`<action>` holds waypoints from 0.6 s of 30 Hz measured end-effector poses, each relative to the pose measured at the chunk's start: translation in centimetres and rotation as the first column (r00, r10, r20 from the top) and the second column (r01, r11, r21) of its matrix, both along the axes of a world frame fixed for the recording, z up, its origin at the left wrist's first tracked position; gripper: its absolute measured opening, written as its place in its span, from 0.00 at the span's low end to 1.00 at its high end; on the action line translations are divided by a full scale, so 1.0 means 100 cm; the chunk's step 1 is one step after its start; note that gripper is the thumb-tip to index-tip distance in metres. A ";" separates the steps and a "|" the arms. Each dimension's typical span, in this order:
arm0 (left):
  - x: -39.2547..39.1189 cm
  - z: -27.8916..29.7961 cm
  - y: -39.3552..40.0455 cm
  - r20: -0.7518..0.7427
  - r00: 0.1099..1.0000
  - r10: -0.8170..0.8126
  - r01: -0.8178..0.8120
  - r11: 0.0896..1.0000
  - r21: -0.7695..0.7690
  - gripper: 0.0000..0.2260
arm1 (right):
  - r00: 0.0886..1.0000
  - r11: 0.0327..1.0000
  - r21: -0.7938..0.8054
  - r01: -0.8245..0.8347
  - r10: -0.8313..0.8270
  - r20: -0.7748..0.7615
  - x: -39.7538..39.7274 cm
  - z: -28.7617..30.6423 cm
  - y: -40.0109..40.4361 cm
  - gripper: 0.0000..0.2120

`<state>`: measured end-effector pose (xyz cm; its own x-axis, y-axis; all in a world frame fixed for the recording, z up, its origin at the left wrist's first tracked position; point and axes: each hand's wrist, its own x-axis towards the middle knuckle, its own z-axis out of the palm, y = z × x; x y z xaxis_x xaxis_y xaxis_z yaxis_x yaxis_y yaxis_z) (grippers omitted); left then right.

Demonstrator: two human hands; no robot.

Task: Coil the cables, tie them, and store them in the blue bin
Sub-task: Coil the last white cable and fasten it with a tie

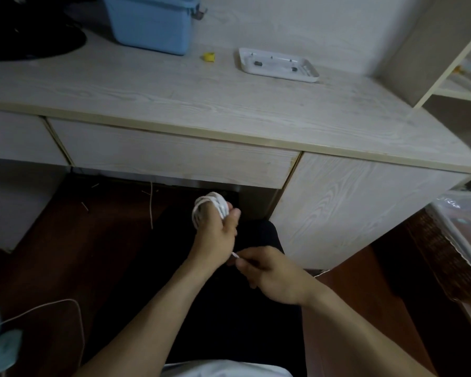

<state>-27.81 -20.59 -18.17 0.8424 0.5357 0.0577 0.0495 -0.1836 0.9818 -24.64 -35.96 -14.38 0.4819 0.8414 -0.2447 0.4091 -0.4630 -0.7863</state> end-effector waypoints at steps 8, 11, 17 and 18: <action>-0.011 0.018 0.000 -0.296 0.785 -0.544 0.521 0.839 -0.160 0.21 | 0.955 0.926 0.296 0.237 -0.278 0.106 0.013 0.007 -0.010 0.08; -0.015 0.029 0.004 -0.238 0.688 -0.685 0.611 0.725 -0.318 0.27 | 0.932 0.896 0.339 0.288 -0.344 0.117 0.019 0.006 -0.009 0.15; -0.018 0.040 0.023 -0.029 0.600 -0.800 0.600 0.473 -0.646 0.23 | 0.903 0.856 0.381 0.348 -0.415 0.107 0.022 0.007 -0.010 0.20; -0.018 0.040 0.026 0.023 0.604 -0.797 0.578 0.418 -0.701 0.22 | 0.892 0.846 0.378 0.375 -0.440 0.101 0.024 0.008 -0.010 0.19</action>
<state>-29.65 -18.01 -14.13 0.8500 -0.4223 -0.3149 0.4627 0.3128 0.8295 -22.29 -36.95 -13.59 0.8072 0.5732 0.1412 0.3890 -0.3366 -0.8576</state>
